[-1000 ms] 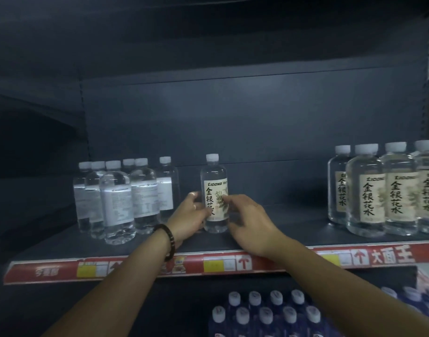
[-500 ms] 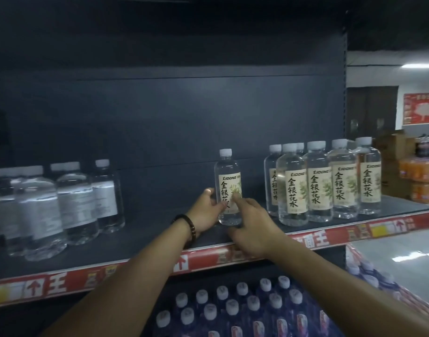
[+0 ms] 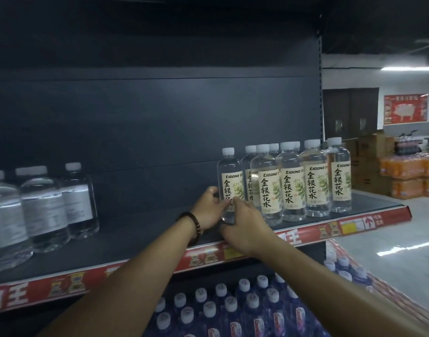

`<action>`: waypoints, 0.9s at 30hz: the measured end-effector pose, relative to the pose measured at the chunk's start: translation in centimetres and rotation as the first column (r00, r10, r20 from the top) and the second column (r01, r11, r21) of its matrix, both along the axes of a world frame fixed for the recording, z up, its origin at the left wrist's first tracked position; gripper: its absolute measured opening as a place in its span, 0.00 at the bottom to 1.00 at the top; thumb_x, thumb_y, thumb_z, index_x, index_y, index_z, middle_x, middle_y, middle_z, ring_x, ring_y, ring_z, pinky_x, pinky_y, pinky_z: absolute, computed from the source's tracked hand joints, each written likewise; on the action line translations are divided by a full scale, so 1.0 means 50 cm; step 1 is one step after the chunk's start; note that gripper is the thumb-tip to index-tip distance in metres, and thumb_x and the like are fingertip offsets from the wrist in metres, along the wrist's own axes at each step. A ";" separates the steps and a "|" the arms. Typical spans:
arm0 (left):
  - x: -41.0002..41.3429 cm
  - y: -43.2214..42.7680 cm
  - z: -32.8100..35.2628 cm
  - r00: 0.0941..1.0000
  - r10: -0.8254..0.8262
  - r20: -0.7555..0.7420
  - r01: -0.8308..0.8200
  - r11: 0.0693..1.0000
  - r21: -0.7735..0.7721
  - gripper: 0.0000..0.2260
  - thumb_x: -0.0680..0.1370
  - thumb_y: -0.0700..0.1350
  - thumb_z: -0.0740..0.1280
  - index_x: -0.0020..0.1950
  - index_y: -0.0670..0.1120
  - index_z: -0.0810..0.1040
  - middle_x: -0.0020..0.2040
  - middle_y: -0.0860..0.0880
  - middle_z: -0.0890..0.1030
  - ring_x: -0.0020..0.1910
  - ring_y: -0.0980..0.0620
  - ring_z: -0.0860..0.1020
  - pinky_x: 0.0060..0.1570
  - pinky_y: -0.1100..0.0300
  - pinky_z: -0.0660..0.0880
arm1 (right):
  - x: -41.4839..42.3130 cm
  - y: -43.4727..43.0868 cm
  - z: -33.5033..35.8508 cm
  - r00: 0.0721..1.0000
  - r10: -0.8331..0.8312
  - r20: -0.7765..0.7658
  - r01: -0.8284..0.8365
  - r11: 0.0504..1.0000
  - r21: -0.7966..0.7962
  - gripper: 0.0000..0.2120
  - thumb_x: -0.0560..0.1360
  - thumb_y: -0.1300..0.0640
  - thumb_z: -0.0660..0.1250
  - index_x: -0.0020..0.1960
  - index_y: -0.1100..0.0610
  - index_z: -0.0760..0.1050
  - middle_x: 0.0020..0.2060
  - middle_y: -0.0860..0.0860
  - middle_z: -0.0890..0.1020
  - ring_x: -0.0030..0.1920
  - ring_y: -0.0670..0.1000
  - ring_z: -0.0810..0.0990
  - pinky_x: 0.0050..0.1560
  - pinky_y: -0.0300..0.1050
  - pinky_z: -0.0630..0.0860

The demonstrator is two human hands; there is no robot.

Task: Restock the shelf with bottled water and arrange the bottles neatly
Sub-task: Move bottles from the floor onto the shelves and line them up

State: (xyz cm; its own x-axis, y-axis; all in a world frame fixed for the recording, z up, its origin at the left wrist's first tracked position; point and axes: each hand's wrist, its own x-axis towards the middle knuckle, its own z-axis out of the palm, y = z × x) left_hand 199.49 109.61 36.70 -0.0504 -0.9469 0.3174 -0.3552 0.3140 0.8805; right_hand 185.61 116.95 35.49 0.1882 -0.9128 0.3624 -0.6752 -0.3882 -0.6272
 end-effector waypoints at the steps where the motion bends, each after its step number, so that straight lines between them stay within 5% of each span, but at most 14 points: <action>1: -0.002 0.000 0.000 1.000 0.000 0.005 0.000 1.000 0.002 0.14 0.84 0.43 0.68 0.68 0.48 0.71 0.58 0.46 0.86 0.58 0.47 0.85 0.64 0.42 0.80 | -0.001 0.000 0.001 1.000 0.001 0.005 -0.001 1.000 0.006 0.32 0.76 0.56 0.68 0.77 0.57 0.63 0.75 0.58 0.67 0.72 0.61 0.71 0.68 0.54 0.75; 7: -0.014 0.001 -0.004 0.999 -0.004 0.033 0.005 1.000 -0.014 0.13 0.84 0.44 0.67 0.68 0.49 0.74 0.59 0.47 0.86 0.58 0.50 0.85 0.64 0.44 0.80 | -0.004 0.006 0.008 1.000 -0.001 0.022 0.001 1.000 0.005 0.29 0.76 0.56 0.68 0.75 0.57 0.66 0.73 0.58 0.69 0.69 0.59 0.73 0.66 0.51 0.74; 12: -0.006 0.011 0.007 0.998 -0.061 -0.020 0.062 0.997 0.040 0.22 0.83 0.44 0.69 0.76 0.43 0.70 0.59 0.46 0.87 0.58 0.49 0.85 0.65 0.45 0.80 | 0.005 0.023 0.011 0.998 -0.025 0.054 0.027 0.998 -0.048 0.27 0.76 0.58 0.67 0.74 0.58 0.68 0.70 0.58 0.70 0.63 0.56 0.74 0.61 0.48 0.75; 15: 0.019 0.041 0.014 0.999 -0.006 0.032 0.005 1.000 0.017 0.29 0.83 0.40 0.68 0.82 0.42 0.61 0.53 0.47 0.85 0.55 0.50 0.82 0.58 0.59 0.78 | 0.033 0.030 0.015 0.994 -0.024 0.107 0.039 0.988 -0.146 0.22 0.76 0.58 0.66 0.69 0.55 0.73 0.65 0.54 0.74 0.62 0.54 0.75 0.60 0.46 0.74; 18: 0.092 0.099 0.018 0.974 0.156 0.164 -0.128 0.977 -0.170 0.19 0.84 0.36 0.63 0.75 0.44 0.72 0.58 0.50 0.83 0.56 0.54 0.81 0.50 0.70 0.76 | 0.094 0.024 0.016 0.974 0.053 0.222 -0.012 0.983 -0.184 0.15 0.74 0.58 0.63 0.59 0.51 0.78 0.54 0.49 0.82 0.56 0.51 0.80 0.59 0.49 0.79; 21: 0.213 0.176 0.014 0.927 0.339 0.159 -0.262 0.891 -0.370 0.15 0.82 0.34 0.64 0.63 0.50 0.80 0.56 0.55 0.84 0.57 0.59 0.82 0.58 0.63 0.79 | 0.180 0.020 0.015 0.939 0.166 0.300 -0.124 0.980 -0.155 0.13 0.78 0.63 0.62 0.59 0.54 0.79 0.49 0.47 0.83 0.51 0.49 0.82 0.55 0.42 0.79; 24: 0.351 0.263 0.008 0.819 0.566 0.092 -0.437 0.720 -0.539 0.14 0.79 0.33 0.65 0.56 0.52 0.80 0.53 0.56 0.84 0.52 0.63 0.82 0.54 0.66 0.77 | 0.286 0.028 0.013 0.908 0.276 0.316 -0.264 0.961 -0.082 0.16 0.79 0.66 0.61 0.61 0.53 0.78 0.48 0.46 0.82 0.47 0.47 0.81 0.41 0.30 0.75; 27: 0.480 0.345 -0.001 0.669 0.743 0.005 -0.601 0.545 -0.585 0.15 0.77 0.34 0.67 0.55 0.53 0.77 0.55 0.53 0.79 0.53 0.56 0.78 0.54 0.57 0.78 | 0.410 0.049 0.015 0.867 0.382 0.319 -0.392 0.919 -0.036 0.16 0.80 0.66 0.61 0.64 0.53 0.77 0.50 0.48 0.82 0.46 0.46 0.81 0.36 0.28 0.74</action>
